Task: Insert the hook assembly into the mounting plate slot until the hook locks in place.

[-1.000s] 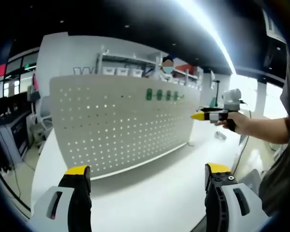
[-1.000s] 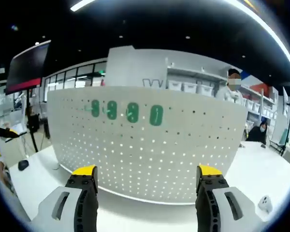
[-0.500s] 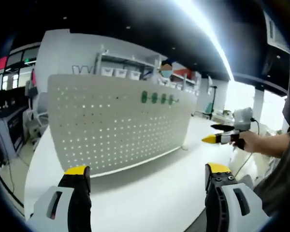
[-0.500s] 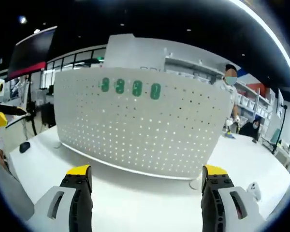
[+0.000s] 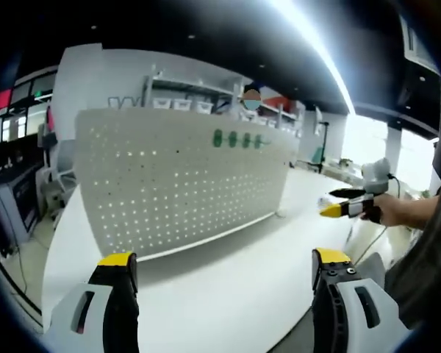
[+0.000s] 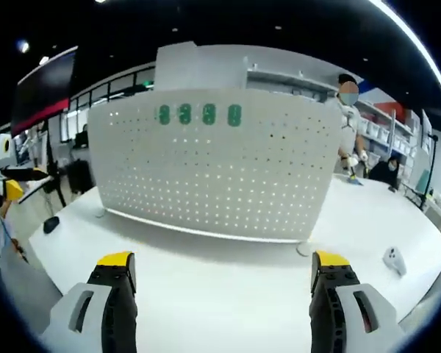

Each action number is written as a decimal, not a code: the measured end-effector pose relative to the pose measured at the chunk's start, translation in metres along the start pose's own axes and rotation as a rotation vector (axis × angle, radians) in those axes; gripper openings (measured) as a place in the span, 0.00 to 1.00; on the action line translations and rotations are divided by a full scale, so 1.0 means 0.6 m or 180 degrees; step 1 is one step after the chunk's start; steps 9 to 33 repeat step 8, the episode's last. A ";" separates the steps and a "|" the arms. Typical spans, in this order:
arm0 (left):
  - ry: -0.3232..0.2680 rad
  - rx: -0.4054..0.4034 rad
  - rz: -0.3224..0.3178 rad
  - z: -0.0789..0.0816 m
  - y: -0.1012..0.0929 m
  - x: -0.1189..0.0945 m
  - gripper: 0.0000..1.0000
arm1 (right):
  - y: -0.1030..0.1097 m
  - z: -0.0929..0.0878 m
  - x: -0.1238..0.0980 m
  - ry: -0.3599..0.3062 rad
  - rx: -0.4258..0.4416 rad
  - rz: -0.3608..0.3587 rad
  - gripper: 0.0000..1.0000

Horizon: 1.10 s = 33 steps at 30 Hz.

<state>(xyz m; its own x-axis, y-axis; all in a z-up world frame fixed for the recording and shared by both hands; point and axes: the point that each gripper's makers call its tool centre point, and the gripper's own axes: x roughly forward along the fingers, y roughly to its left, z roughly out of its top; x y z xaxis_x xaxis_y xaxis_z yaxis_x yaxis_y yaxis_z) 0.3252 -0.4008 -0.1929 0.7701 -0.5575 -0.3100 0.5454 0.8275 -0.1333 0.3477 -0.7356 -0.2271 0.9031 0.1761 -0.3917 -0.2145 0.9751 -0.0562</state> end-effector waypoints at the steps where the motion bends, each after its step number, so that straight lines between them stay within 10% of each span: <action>1: 0.0004 -0.0004 0.0001 -0.002 -0.001 -0.001 1.00 | 0.002 -0.002 -0.003 -0.0007 0.0014 0.0005 1.00; 33: 0.0027 -0.0003 -0.0019 -0.007 -0.010 -0.005 1.00 | 0.037 -0.008 -0.012 -0.0018 0.0048 0.0145 1.00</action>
